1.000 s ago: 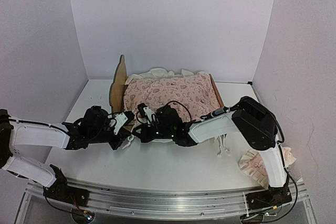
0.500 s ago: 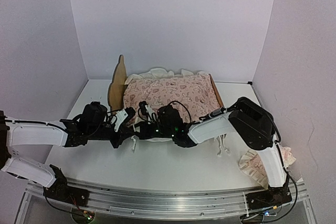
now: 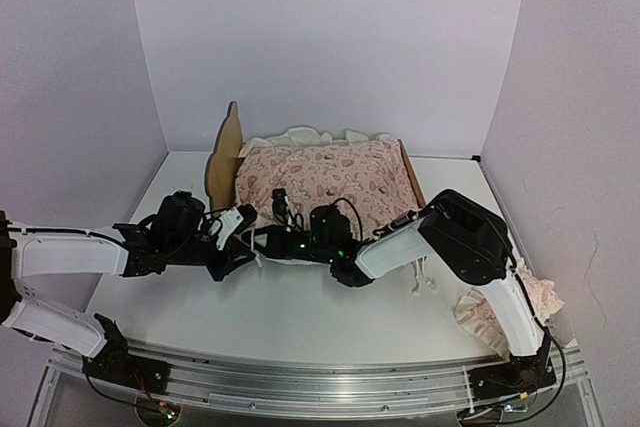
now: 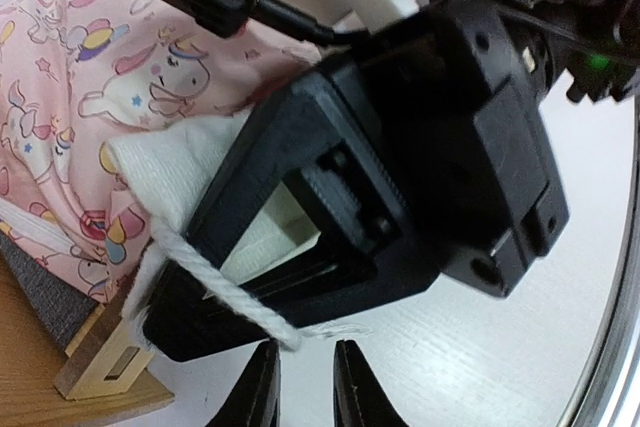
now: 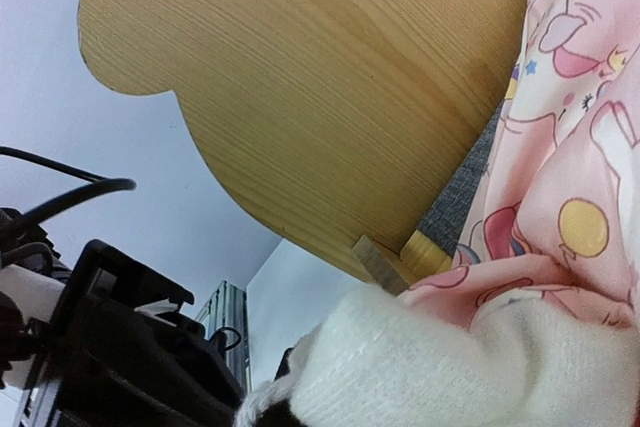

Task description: Set up the pet bed

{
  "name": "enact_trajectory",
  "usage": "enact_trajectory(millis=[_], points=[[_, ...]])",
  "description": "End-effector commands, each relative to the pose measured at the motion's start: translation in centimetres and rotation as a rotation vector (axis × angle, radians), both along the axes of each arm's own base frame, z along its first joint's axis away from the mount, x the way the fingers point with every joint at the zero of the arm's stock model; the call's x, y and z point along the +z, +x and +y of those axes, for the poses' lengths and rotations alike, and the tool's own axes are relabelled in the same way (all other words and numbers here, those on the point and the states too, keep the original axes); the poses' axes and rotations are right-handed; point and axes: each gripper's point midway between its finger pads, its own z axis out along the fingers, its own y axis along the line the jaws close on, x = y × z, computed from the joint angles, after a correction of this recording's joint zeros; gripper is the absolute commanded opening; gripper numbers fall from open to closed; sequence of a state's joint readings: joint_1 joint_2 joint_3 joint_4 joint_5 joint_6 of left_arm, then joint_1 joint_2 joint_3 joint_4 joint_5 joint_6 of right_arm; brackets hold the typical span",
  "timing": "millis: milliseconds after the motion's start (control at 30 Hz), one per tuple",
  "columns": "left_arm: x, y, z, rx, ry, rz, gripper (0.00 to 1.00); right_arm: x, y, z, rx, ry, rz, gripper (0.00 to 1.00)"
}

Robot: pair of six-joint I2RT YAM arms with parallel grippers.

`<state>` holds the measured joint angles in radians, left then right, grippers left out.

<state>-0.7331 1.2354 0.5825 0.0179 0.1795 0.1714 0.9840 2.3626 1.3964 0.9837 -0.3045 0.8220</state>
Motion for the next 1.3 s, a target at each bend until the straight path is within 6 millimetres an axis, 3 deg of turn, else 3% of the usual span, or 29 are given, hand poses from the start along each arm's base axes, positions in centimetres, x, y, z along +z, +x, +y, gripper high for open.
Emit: enact_trajectory(millis=[0, 367, 467, 600, 867, 1100, 1267], points=[[0.7, 0.3, 0.8, 0.006, 0.071, -0.019, 0.28, -5.6, -0.6, -0.3, 0.020, -0.074, 0.148, 0.00], [3.2, -1.7, 1.0, -0.098, 0.054, -0.052, 0.40, -6.2, 0.3, -0.5, -0.001, -0.067, 0.155, 0.00], [2.5, -0.9, 2.5, -0.075, 0.117, -0.093, 0.39, -6.2, 0.2, -0.5, 0.003, -0.068, 0.154, 0.00], [1.0, 0.2, 3.7, -0.065, 0.176, -0.078, 0.29, -6.0, 0.1, -0.5, 0.012, -0.068, 0.151, 0.00], [-3.4, 1.5, 3.6, -0.061, 0.265, -0.002, 0.23, -4.7, -0.6, -0.7, 0.044, -0.063, 0.106, 0.00], [-2.6, 4.2, 2.9, -0.086, 0.284, -0.221, 0.34, -4.0, -0.9, -0.8, 0.064, -0.059, 0.089, 0.00], [-3.3, 3.6, 1.8, -0.179, 0.255, -0.258, 0.34, -3.4, -1.3, -0.6, 0.090, -0.051, 0.080, 0.00]])
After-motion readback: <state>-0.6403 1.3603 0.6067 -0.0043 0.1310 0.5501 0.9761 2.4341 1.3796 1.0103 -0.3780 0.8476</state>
